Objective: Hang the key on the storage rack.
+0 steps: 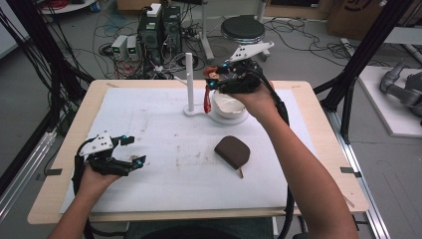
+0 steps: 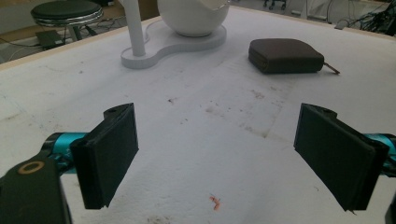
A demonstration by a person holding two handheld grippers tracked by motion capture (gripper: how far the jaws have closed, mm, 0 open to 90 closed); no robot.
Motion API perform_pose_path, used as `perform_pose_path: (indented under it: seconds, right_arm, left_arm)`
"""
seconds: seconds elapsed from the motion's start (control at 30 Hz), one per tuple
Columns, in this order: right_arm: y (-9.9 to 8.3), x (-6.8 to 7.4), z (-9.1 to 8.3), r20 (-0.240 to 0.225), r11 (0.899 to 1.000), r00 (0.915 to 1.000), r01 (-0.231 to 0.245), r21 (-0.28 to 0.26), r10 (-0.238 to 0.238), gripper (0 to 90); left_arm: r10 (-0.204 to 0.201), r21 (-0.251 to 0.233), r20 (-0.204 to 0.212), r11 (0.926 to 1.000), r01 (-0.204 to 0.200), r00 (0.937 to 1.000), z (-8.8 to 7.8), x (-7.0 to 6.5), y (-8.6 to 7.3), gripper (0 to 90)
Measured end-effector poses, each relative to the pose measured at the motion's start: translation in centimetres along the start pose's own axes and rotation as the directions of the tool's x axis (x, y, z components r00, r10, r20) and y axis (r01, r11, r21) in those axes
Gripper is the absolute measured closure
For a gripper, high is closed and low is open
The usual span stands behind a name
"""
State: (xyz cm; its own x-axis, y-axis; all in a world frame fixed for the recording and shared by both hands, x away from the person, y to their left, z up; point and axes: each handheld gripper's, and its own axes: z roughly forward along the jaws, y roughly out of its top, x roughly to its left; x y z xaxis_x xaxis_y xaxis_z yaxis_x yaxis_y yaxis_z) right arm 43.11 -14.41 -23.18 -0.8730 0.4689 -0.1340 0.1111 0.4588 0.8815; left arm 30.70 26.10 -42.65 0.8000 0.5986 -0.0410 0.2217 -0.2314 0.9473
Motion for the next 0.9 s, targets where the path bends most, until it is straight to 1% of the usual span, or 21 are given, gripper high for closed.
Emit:
perform_pose_path:
  seconds: [0.27,0.33,0.47,0.53,0.87,0.9]
  right_arm:
    - [1.2,-0.2,1.5,0.003,1.0,1.0,0.008,0.01,-0.008,46.9]
    - [1.3,-0.3,1.7,-0.003,1.0,1.0,0.008,0.008,-0.008,46.8]
    - [1.6,-0.6,2.9,-0.005,1.0,1.0,0.004,0.026,-0.004,46.9]
    - [1.6,-0.6,3.1,-0.005,1.0,1.0,0.001,0.031,-0.001,46.9]
    - [2.5,-0.6,4.7,-0.014,0.998,0.9997,0.018,0.052,-0.017,46.9]
    - [2.5,-0.6,4.9,-0.016,0.999,0.9997,0.019,0.048,-0.018,46.9]
  left_arm:
    - [0.004,0.003,0.001,1.0,-0.004,1.0,0.1,-0.1,0.0,13.6]
    - [0.008,0.005,0.0,1.0,-0.008,1.0,0.1,-0.1,0.1,13.6]
    - [0.011,0.006,0.001,0.9999,-0.011,0.9999,0.2,-0.2,0.1,13.6]
    - [0.01,0.007,0.001,0.9999,-0.01,0.9999,0.2,-0.2,0.1,13.6]
    - [0.02,0.013,0.003,0.9997,-0.02,0.9998,0.4,-0.3,0.1,13.6]
    - [0.021,0.014,0.002,0.9997,-0.021,0.9998,0.4,-0.3,0.1,13.6]
